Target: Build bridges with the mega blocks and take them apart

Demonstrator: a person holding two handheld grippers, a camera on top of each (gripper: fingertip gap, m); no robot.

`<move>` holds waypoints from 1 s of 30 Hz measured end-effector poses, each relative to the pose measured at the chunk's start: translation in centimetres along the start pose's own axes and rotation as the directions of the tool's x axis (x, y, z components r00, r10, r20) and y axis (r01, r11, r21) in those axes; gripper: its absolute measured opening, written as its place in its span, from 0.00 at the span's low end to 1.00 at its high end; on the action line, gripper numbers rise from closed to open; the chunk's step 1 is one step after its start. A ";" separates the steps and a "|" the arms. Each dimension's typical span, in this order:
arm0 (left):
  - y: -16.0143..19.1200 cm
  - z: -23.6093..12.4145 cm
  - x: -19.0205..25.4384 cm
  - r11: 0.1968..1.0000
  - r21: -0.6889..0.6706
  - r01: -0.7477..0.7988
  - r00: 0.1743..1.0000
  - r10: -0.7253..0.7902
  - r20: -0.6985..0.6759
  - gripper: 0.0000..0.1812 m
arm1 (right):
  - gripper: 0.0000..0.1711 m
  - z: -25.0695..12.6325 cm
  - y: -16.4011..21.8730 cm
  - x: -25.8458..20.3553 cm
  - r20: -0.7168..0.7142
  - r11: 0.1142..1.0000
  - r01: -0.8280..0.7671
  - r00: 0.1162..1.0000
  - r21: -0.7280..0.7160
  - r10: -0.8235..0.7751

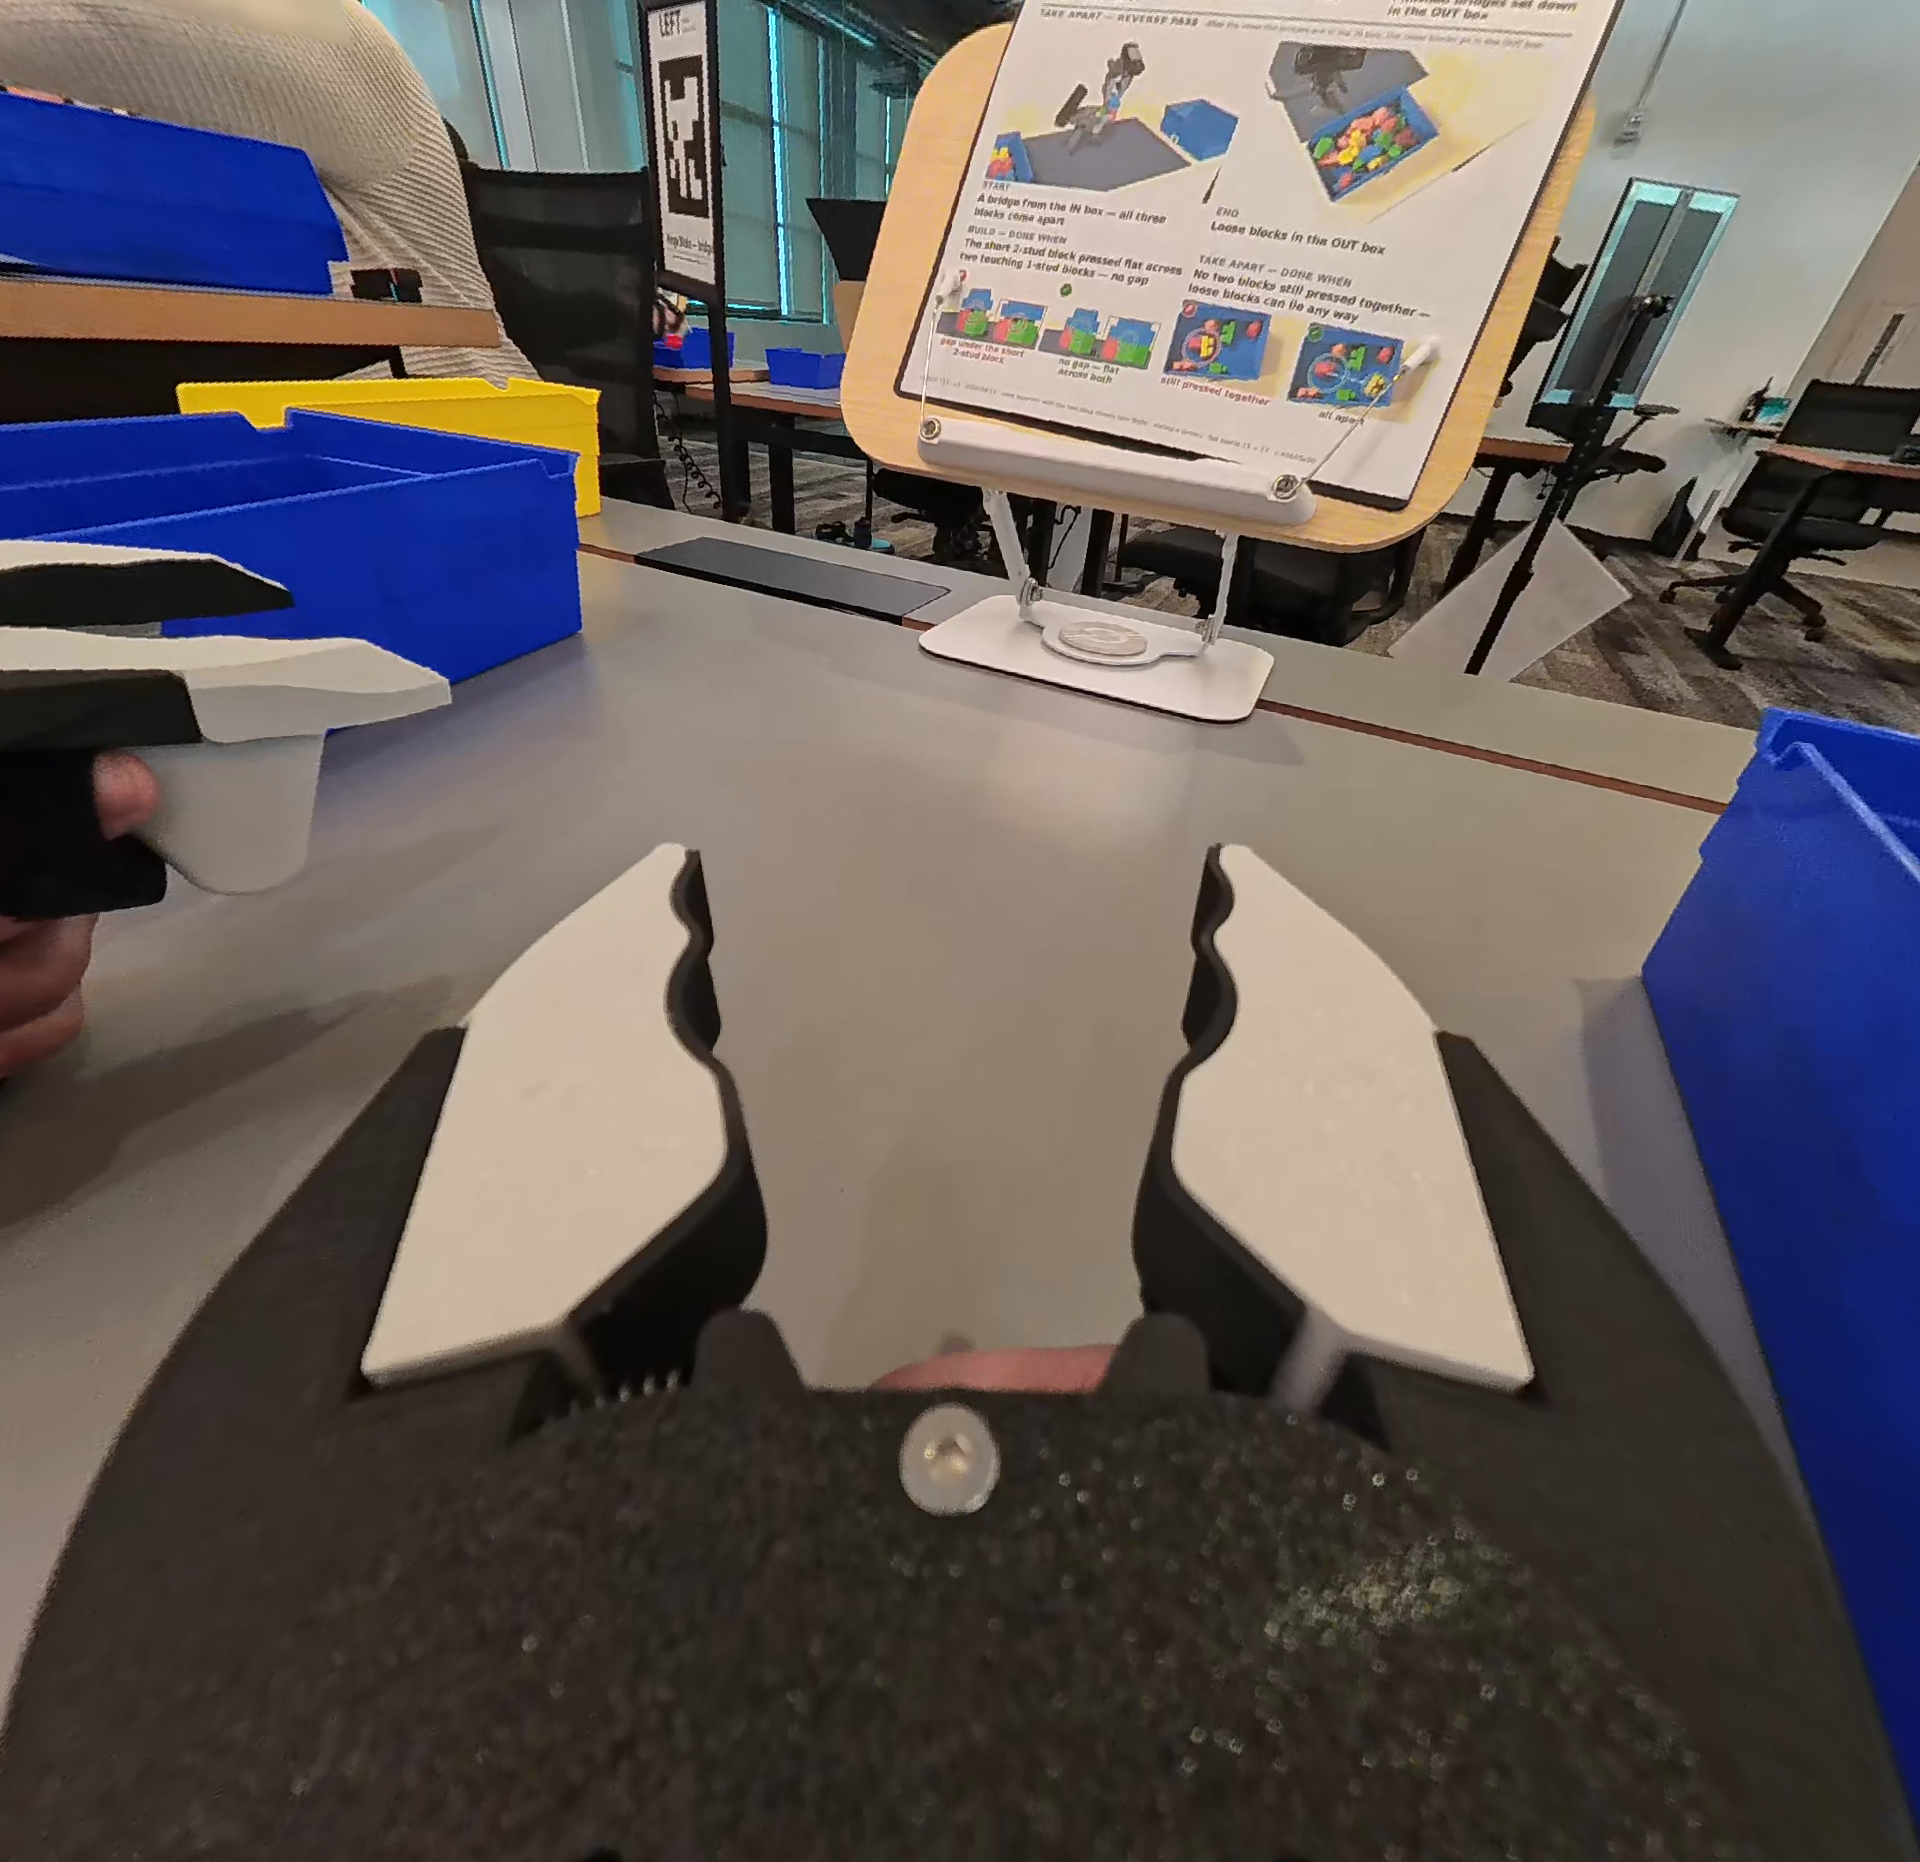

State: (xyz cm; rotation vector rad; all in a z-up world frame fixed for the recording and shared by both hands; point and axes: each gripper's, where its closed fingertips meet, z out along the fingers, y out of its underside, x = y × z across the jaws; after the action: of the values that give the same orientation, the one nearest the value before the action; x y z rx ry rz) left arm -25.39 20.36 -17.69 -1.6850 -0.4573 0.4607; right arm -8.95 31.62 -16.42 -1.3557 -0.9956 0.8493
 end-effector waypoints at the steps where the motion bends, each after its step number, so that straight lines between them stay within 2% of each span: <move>1: 0.0 0.0 0.0 1.000 -0.001 -0.001 1.000 0.001 0.000 0.47 | 0.52 0.0 0.1 0.0 -0.001 1.000 0.001 1.000 -0.003 -0.001; 6: 0.1 0.0 0.0 1.000 -0.017 -0.003 1.000 0.003 0.007 0.47 | 0.51 -0.2 -0.2 0.5 -0.012 1.000 0.011 1.000 -0.019 -0.011; 9: 0.1 0.1 0.2 0.999 -0.035 0.024 1.000 -0.024 -0.001 0.46 | 0.51 -0.9 -1.7 1.5 -0.035 1.000 0.021 0.999 -0.011 -0.021; 17: -1.8 0.6 3.7 0.997 -0.044 0.061 0.994 -0.065 -0.086 0.47 | 0.51 -5.5 -6.7 8.6 -0.163 0.995 0.094 0.981 -0.044 -0.100; 24: -5.0 1.5 12.1 0.998 -0.039 0.055 0.972 -0.062 -0.225 0.47 | 0.49 -11.4 -8.9 17.1 -0.318 0.987 0.116 0.937 -0.114 -0.147; 30: -7.2 2.2 23.0 0.992 -0.069 0.104 0.916 -0.123 -0.382 0.46 | 0.48 -15.3 -6.1 24.8 -0.401 0.963 0.047 0.903 -0.266 -0.155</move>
State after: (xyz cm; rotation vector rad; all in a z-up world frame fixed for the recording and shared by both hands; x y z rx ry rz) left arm -7.58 35.67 -12.03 -1.7322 -0.2741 0.0261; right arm 13.99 48.55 -7.79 -1.6025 -0.8410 0.3318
